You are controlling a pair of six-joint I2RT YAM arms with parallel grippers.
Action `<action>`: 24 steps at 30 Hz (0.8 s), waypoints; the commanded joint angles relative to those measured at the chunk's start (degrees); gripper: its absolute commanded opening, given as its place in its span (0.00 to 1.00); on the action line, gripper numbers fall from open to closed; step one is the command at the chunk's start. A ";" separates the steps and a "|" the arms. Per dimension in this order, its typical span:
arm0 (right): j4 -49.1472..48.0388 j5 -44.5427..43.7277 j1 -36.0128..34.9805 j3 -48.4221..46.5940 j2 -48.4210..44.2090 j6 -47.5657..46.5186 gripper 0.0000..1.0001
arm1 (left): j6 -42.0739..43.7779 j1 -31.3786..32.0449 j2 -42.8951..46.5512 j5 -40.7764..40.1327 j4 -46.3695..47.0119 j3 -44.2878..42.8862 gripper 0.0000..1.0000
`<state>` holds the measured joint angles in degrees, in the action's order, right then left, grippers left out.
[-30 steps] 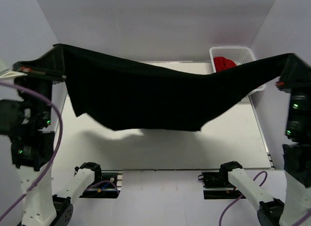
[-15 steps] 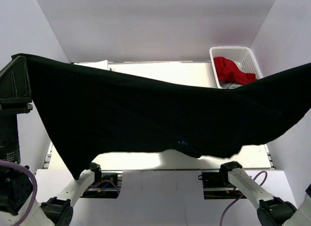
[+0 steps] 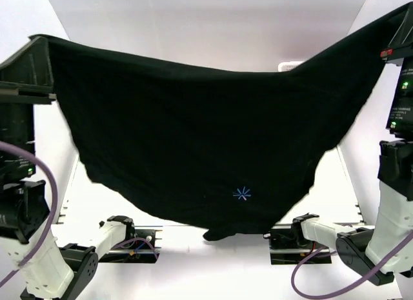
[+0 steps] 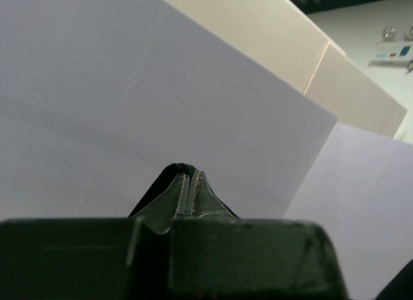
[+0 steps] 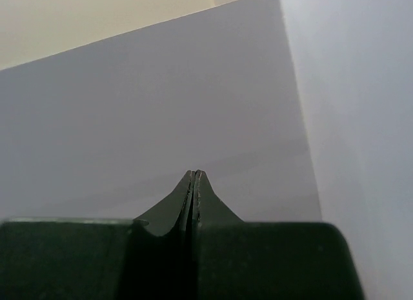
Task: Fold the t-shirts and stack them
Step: Flatten out the tshirt
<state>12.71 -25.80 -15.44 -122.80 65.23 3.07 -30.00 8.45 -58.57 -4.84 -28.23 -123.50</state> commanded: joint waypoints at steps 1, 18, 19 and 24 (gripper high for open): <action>-5.06 5.66 0.24 -1.65 -5.54 0.18 0.00 | 1.17 -0.27 2.05 1.14 2.92 1.33 0.00; -4.01 9.02 0.33 -4.20 -14.78 0.53 0.00 | -0.94 -0.80 8.20 7.57 0.72 -6.04 0.00; -4.10 9.02 0.50 -4.37 -14.96 0.53 0.00 | -0.94 -0.80 8.20 7.57 0.72 -6.57 0.00; -4.36 8.49 0.50 -4.46 -15.49 -0.61 0.00 | -0.94 -0.80 8.73 7.57 0.89 -7.45 0.00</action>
<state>10.44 -17.17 -15.11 -126.96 50.02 3.90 -30.68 7.99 -49.41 2.66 -27.92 -130.28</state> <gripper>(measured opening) 0.005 0.009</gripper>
